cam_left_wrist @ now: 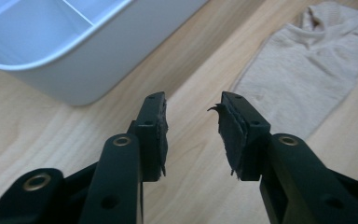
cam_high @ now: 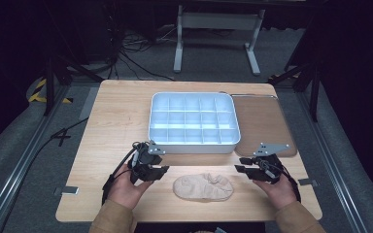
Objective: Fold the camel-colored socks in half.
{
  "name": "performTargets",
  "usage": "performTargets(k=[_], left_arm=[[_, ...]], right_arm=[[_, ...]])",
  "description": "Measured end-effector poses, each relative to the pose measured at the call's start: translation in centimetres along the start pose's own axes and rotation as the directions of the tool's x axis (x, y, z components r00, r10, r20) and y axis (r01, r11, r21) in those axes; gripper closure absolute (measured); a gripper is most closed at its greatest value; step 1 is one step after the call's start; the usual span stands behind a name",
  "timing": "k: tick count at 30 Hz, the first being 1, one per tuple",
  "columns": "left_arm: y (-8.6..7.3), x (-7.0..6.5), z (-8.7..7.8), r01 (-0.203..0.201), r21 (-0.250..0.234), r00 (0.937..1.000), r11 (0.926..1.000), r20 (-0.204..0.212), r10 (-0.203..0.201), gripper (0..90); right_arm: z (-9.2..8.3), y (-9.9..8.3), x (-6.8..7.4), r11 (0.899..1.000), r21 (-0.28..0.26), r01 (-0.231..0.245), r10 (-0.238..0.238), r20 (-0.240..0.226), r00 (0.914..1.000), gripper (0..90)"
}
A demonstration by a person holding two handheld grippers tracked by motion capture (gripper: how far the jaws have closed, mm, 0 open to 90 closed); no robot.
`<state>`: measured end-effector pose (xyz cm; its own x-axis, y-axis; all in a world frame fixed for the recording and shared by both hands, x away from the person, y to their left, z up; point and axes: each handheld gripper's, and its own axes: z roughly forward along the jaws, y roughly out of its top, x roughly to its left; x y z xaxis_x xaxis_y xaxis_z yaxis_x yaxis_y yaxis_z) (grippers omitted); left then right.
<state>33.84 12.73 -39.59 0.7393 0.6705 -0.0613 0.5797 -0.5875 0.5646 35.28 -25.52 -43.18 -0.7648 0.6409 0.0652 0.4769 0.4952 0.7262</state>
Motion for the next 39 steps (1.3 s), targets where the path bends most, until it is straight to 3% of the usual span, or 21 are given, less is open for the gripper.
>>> performTargets(k=[1, 4, 9, 14, 18, 20, 23, 28, 33, 34, 39], left_arm=[[0.0, 0.0, 0.0, 0.003, 0.007, 1.0000, 1.0000, 0.006, -0.003, 63.3], [0.1, -0.2, -0.2, -0.043, 0.013, 0.9984, 0.9990, 0.037, 0.043, 64.9], [0.7, -1.1, -0.5, -0.069, 0.022, 0.9945, 0.9974, 0.081, 0.067, 63.8], [1.3, -1.9, -0.5, -0.029, 0.017, 0.9962, 0.9994, 0.083, 0.027, 67.2], [1.9, -2.2, -0.3, -0.018, 0.028, 0.9920, 0.9994, 0.125, 0.014, 70.2], [2.2, -2.3, 0.2, 0.016, 0.059, 0.9858, 0.9981, 0.166, -0.026, 70.6], [2.3, -2.6, 1.1, -0.007, 0.082, 0.9871, 0.9966, 0.160, -0.006, 70.4], [2.3, -2.8, 2.6, 0.003, 0.144, 0.9859, 0.9896, 0.165, -0.027, 70.2], [2.1, -2.8, 3.8, 0.010, 0.197, 0.9886, 0.9804, 0.146, -0.039, 70.7], [2.0, -2.8, 4.2, 0.016, 0.227, 0.9916, 0.9737, 0.122, -0.045, 70.8], [1.9, -2.9, 4.9, 0.015, 0.266, 0.9935, 0.9639, 0.104, -0.045, 70.7]], right_arm=[[-0.1, -0.1, 0.0, 1.000, 0.000, 0.006, -0.006, 0.004, 1.0000, 62.9], [-0.2, -0.1, 0.1, 1.000, -0.003, 0.004, -0.004, 0.005, 1.0000, 62.7], [-0.2, -0.1, 0.5, 1.000, 0.003, 0.016, -0.016, -0.020, 0.9997, 62.7], [-0.3, -0.1, 0.8, 0.999, -0.001, 0.033, -0.033, -0.019, 0.9993, 61.4], [-0.5, -0.2, 1.0, 0.999, 0.001, 0.034, -0.034, -0.021, 0.9992, 60.8], [-0.4, -0.3, 1.0, 0.999, 0.005, 0.036, -0.036, -0.025, 0.9990, 60.8], [-0.4, -0.3, 1.2, 0.999, 0.009, 0.040, -0.039, -0.027, 0.9989, 60.3], [-0.5, -0.6, 1.5, 0.999, 0.016, 0.043, -0.042, -0.026, 0.9988, 59.6], [-0.5, -0.7, 1.6, 0.999, 0.027, 0.042, -0.042, -0.034, 0.9986, 59.2], [-0.5, -0.7, 1.7, 0.998, 0.029, 0.048, -0.047, -0.032, 0.9984, 59.1], [-0.4, -0.8, 2.0, 0.998, 0.038, 0.054, -0.053, -0.035, 0.9980, 58.9]])
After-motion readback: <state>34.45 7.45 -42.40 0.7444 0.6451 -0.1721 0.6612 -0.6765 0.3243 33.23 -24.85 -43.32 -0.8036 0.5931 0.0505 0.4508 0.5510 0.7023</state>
